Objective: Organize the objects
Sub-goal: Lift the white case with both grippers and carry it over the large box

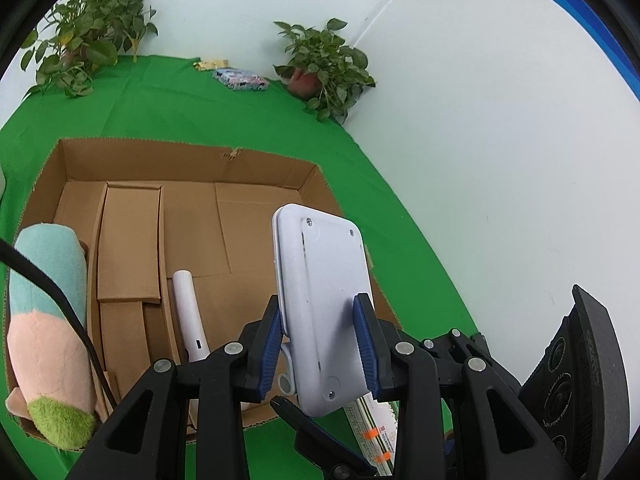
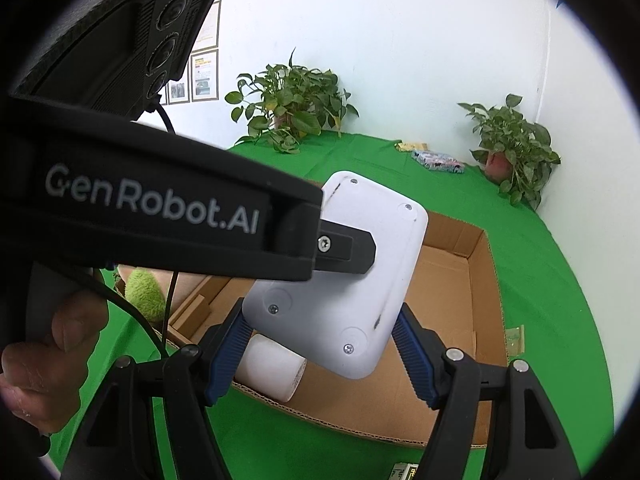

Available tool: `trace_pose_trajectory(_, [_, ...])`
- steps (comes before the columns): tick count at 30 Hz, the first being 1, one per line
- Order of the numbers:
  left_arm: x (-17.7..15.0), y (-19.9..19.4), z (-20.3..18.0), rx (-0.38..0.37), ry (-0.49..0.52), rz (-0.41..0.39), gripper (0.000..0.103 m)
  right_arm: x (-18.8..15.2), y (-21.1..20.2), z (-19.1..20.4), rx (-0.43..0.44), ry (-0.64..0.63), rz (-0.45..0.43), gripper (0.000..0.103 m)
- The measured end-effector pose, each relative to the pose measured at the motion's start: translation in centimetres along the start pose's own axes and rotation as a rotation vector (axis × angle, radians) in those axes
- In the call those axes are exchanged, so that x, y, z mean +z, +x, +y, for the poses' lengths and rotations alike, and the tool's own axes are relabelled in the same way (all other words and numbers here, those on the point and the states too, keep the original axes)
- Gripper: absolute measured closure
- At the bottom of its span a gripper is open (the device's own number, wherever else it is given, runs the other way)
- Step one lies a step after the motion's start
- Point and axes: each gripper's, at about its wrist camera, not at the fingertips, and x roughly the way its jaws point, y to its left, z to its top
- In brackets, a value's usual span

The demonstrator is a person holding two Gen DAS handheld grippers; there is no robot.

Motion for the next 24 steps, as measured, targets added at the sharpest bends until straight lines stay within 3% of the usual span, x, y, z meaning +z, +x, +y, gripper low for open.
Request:
trace_pose_trajectory(11, [-1.5, 7.8, 2.9, 0.018, -0.077, 0.132, 0.071, -2.5, 5.4, -3.1, 0.052, 0.055, 0.156, 0.038])
trace_pose_trajectory(24, [-3.6, 14.2, 4.8, 0.023, -0.154, 0.243, 0.071, -5.3, 7.4, -4.9, 0.103, 0.068, 0.302, 0.038])
